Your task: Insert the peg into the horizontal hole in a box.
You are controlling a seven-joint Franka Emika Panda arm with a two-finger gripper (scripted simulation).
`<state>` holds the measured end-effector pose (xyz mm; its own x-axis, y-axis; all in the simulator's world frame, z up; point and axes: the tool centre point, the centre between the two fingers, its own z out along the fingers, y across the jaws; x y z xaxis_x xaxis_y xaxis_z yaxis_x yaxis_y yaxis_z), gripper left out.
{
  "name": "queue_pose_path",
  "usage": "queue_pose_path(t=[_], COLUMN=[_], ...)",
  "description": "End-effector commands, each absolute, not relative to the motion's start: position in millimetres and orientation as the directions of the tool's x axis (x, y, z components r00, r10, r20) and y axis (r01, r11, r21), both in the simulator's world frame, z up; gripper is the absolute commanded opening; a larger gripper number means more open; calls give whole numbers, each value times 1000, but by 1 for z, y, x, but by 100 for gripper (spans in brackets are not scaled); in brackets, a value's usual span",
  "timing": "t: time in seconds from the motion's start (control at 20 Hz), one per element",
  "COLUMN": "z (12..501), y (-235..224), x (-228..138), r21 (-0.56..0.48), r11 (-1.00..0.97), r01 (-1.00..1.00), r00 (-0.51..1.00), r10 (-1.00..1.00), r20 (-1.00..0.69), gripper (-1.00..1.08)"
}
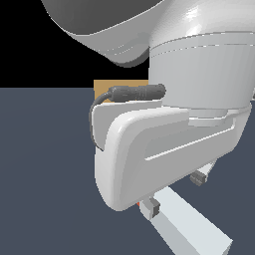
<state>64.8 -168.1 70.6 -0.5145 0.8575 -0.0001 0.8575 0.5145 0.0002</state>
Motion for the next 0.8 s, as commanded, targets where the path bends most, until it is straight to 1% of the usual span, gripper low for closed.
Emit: queue_pose_path(t=[0.0,0.5,0.75], z=[69,25,20], y=[-168,-167,-168], x=[65,63,64], r21=[0,0,0], r11=[514,514,514], r01=[858,858,858], r00=[-514,-514,-514], r10=[858,858,858], r20=[0,0,0], gripper=[100,100,100])
